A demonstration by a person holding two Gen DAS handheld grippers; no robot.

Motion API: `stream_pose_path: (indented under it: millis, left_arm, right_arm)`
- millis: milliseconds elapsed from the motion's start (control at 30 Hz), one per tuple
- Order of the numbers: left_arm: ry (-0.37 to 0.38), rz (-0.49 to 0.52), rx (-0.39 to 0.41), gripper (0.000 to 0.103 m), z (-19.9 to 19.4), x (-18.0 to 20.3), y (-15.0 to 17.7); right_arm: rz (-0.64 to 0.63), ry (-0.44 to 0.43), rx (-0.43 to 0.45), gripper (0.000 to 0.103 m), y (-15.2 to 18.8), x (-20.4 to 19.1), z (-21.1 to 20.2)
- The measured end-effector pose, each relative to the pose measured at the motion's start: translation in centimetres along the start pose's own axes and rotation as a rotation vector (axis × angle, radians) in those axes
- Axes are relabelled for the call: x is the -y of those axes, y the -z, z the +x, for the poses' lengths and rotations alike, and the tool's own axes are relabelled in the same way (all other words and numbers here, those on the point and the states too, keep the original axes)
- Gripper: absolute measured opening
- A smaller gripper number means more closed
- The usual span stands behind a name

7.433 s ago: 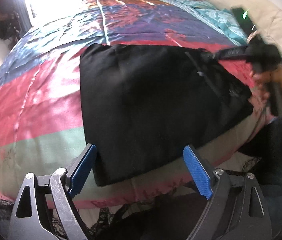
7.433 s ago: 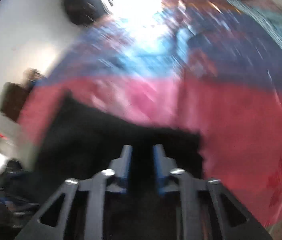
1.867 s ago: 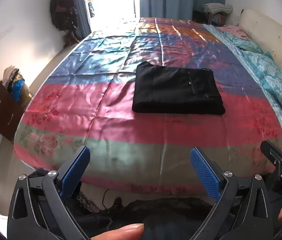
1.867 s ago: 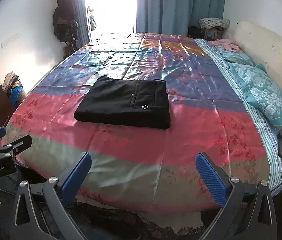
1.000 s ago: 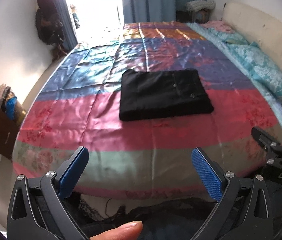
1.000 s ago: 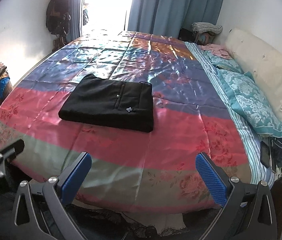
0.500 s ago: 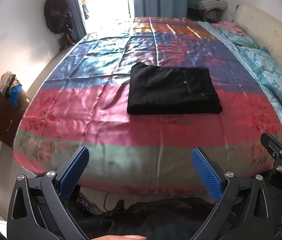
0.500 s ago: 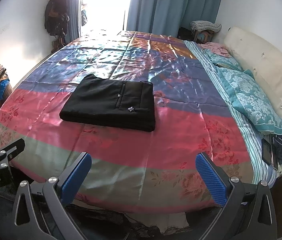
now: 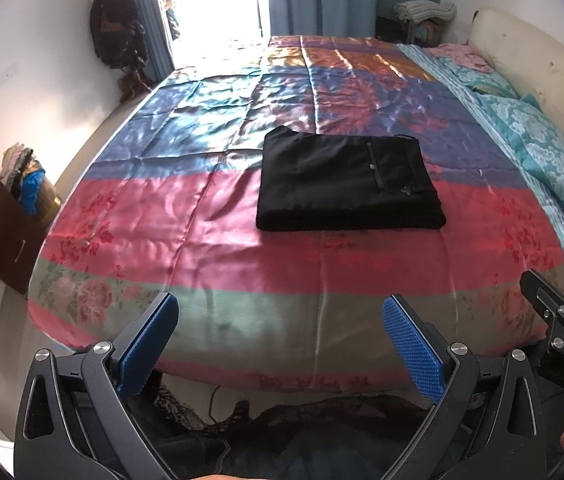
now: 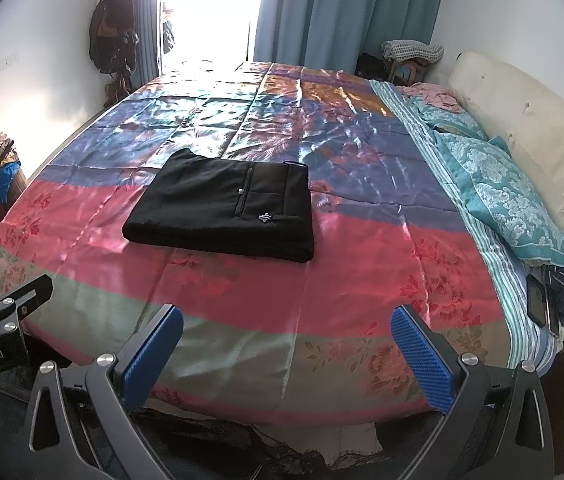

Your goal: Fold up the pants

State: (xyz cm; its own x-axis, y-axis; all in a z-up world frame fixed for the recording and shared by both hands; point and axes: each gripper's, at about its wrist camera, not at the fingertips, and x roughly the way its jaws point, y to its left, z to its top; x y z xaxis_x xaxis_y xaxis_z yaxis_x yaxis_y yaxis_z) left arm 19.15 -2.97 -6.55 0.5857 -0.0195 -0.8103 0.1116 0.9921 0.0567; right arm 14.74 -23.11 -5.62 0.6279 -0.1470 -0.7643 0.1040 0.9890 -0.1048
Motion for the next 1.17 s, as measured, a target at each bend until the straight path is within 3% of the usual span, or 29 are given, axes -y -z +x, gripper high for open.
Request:
stream_pose_path:
  millis: [1167]
  left_arm:
    - [0.007, -0.004, 0.016, 0.102, -0.28, 0.25, 0.46]
  right_arm:
    - [0.024, -0.010, 0.009, 0.103, 0.15, -0.67, -0.75]
